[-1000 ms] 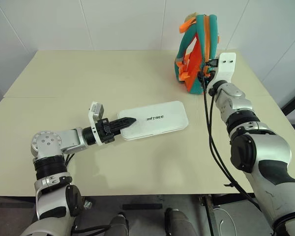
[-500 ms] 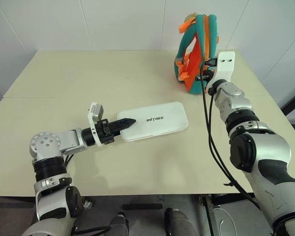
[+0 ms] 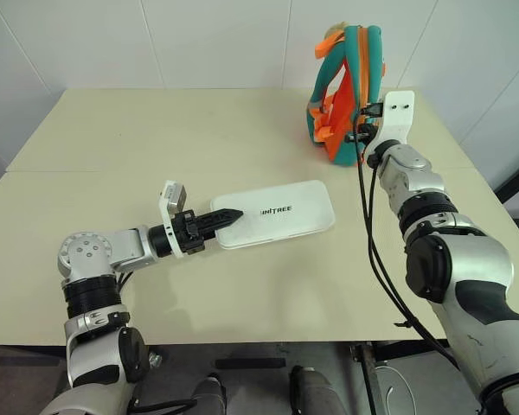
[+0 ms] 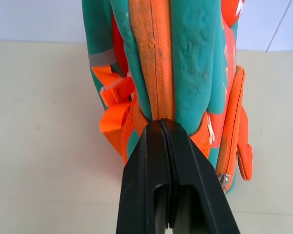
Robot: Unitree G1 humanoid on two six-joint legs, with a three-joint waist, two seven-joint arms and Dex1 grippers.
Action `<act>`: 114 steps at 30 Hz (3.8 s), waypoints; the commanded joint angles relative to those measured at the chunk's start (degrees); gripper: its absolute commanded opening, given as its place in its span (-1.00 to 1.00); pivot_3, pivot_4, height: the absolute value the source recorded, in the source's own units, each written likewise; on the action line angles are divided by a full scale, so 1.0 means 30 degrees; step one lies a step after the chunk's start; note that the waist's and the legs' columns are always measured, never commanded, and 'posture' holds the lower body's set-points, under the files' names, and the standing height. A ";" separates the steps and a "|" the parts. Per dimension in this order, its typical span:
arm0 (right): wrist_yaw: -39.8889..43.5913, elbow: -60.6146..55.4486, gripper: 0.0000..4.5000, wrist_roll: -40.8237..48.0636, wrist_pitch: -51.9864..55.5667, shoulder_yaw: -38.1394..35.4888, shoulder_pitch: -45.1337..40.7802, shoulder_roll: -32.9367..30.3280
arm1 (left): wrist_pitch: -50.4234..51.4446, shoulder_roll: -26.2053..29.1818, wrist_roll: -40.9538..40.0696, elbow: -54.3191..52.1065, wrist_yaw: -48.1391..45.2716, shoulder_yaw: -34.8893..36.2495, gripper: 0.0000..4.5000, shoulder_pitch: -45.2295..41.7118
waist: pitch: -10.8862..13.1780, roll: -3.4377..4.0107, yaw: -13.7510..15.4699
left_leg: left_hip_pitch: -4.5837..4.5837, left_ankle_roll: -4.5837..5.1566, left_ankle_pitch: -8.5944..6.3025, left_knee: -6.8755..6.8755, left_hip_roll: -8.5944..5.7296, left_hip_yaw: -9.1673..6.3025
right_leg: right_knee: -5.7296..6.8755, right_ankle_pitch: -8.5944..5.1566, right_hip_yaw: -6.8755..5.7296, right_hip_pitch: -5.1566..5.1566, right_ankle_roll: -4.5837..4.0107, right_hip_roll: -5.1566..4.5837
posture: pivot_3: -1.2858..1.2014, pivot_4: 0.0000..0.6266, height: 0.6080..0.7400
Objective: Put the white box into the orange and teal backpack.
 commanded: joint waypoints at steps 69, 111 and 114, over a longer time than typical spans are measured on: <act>-0.5183 0.0263 0.15 -0.2776 -0.1021 -0.0009 -0.1083 -0.0148 | -0.0867 0.0110 -0.0205 -0.0362 -0.0261 -0.0059 -0.44 -0.0132 | 0.0000 0.0000 -0.0041 | 0.0002 -0.0002 0.0002 0.0001 -0.0001 0.0004 | -0.0005 0.0001 0.0008 0.0000 0.0001 0.0000 | 0.03 -0.52 1.00; -0.4076 -0.3598 -1.00 -0.0104 -0.0621 -0.1406 0.0035 -0.0799 | -0.0993 0.0331 0.0002 0.0705 -0.0761 -0.0580 -0.44 -0.0743 | 0.0002 0.0003 0.0030 | -0.0001 -0.0004 0.0004 -0.0078 -0.0001 0.0009 | -0.0012 -0.0003 0.0009 -0.0012 0.0009 -0.0001 | 0.03 -0.52 1.00; -0.4219 -0.7233 -1.00 0.0280 0.0839 -0.1328 0.1849 -0.0528 | -0.1028 0.0455 0.0113 0.1221 -0.0926 -0.0687 -0.44 -0.1050 | 0.0002 0.0003 0.0077 | -0.0009 -0.0005 0.0004 -0.0085 -0.0001 0.0010 | -0.0023 -0.0006 0.0008 -0.0016 0.0014 -0.0001 | 0.03 -0.52 1.00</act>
